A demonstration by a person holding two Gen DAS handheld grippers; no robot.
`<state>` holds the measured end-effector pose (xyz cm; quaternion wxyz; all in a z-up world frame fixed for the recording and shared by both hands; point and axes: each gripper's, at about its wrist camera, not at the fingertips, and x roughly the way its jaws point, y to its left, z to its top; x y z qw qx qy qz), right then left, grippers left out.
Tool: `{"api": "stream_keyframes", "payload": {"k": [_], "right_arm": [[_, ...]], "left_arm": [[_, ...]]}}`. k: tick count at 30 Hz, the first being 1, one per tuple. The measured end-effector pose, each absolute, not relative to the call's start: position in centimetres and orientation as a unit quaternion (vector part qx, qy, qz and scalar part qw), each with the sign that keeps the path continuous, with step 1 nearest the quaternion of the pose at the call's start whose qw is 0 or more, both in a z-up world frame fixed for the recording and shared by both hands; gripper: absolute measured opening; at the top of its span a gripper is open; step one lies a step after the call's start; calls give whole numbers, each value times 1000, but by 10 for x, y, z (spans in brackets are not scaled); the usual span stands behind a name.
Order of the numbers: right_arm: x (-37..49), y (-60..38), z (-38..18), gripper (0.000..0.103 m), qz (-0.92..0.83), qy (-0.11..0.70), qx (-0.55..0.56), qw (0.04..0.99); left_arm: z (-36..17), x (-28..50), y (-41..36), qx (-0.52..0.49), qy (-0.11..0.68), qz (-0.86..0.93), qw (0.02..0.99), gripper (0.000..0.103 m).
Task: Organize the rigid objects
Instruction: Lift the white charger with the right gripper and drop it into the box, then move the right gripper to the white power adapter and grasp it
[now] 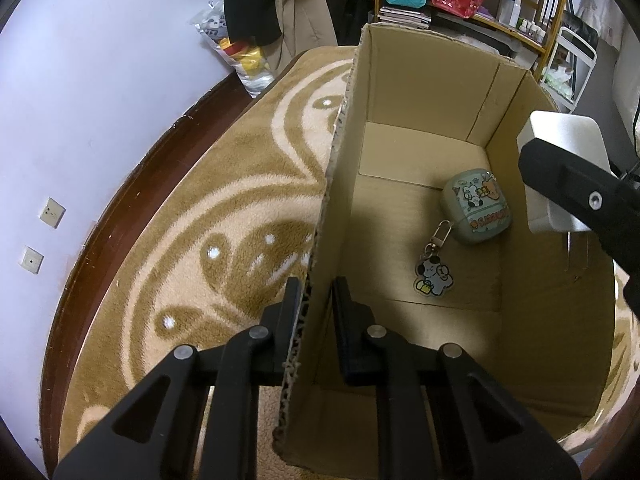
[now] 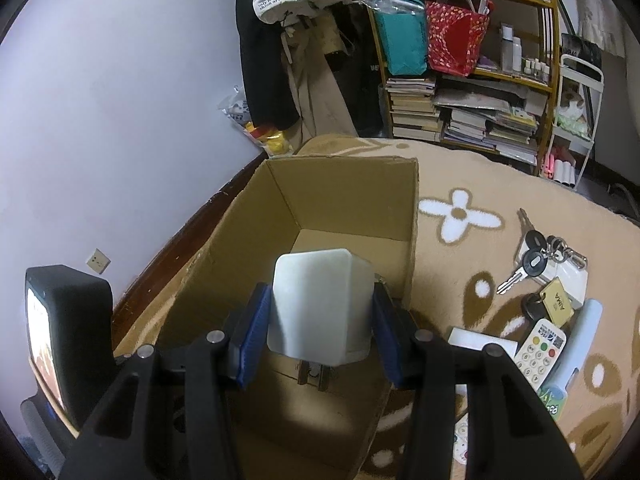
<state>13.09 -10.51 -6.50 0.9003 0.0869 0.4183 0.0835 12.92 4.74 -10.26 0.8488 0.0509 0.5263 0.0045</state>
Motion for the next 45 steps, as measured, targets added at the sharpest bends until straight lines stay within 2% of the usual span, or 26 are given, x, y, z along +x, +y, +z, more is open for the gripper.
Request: {"api": "stream_keyframes", "payload": {"k": [15,17,19,21,24,45], "right_arm": [[124,-107,-47,53,92,403,72,908],[122,-110,-41,62,89,396,70,911],[120,-116,-35,81,82,387,69,916],[119,-122,-30,94,75,378,65,921],[117,-131,-27,103,60,372,61,924],[109,-194,-73,103,-2,390,67,918]], "left_arm": [[-101,128,50,52,531,9,846,16],[-100,128,50,53,531,10,846,16],[-100,128,51,54,531,10,845,16],[-99,128,51,53,531,10,845,16],[-100,129,52,51,532,11,845,17],[-105,130,48,62,532,17,844,18]]}}
